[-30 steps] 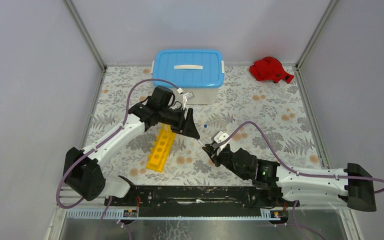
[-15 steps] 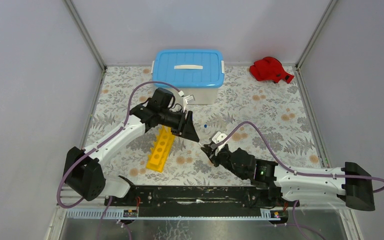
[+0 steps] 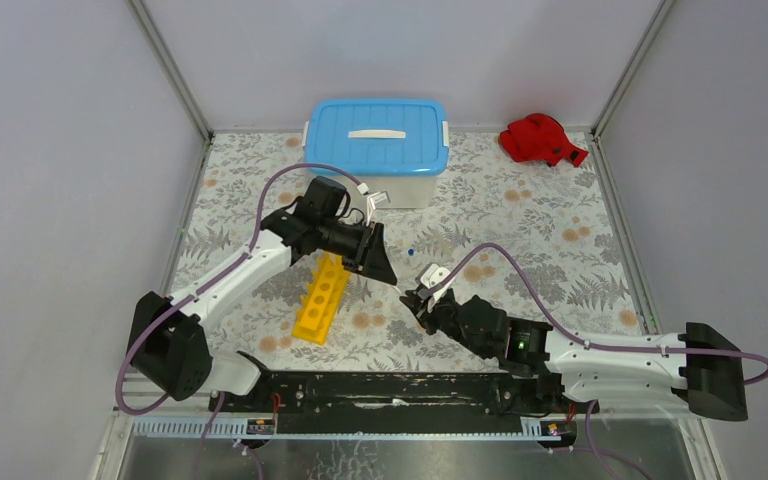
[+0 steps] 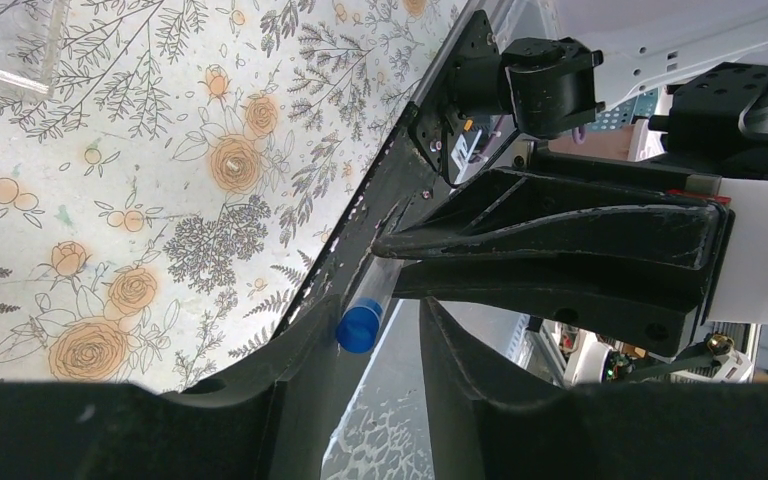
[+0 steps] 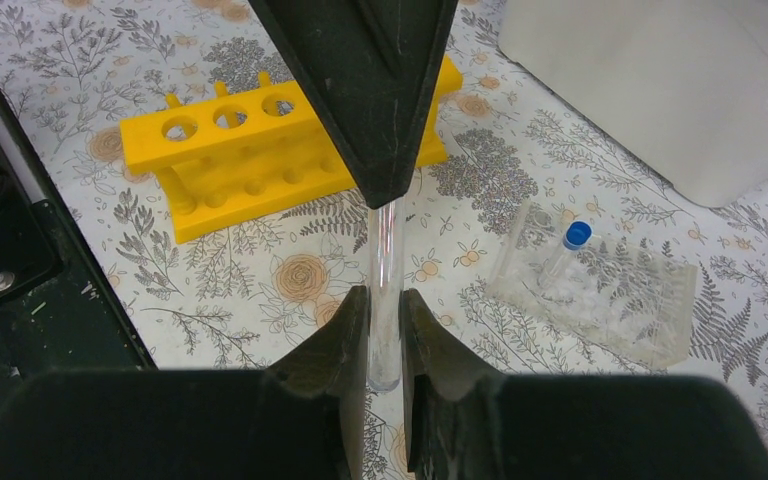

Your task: Organize the chemistry lab equipment

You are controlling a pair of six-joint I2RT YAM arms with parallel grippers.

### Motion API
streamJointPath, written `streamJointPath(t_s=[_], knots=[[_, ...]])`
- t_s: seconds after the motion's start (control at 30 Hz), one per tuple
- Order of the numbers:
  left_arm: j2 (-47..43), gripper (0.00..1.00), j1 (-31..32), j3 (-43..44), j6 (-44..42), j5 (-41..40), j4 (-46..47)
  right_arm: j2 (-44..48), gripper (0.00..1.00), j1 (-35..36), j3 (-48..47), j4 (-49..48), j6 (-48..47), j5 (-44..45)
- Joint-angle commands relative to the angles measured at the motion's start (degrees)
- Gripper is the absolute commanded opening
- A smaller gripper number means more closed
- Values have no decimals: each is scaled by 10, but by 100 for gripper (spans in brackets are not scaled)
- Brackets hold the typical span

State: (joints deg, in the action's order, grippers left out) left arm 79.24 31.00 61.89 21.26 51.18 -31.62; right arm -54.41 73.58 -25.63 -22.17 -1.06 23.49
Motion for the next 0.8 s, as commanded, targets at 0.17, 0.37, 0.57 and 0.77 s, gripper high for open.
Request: streamJointPath(t_s=[0.17,0.37,0.57,0.77], knots=[[10,33,-4,-6,-16,22,31,-3,4,-8,-15,-34,-6,-9],[11,22,-4,-4,-18,23,31,-2,4,-10,-14,-34,-6,-11],[12,13,-4,-4,-19,23,31,0,5,-12,-11,-36,-6,-11],[7,10,-4,9,-14,1,31,5,21,-15,-6,-38,-7,-4]])
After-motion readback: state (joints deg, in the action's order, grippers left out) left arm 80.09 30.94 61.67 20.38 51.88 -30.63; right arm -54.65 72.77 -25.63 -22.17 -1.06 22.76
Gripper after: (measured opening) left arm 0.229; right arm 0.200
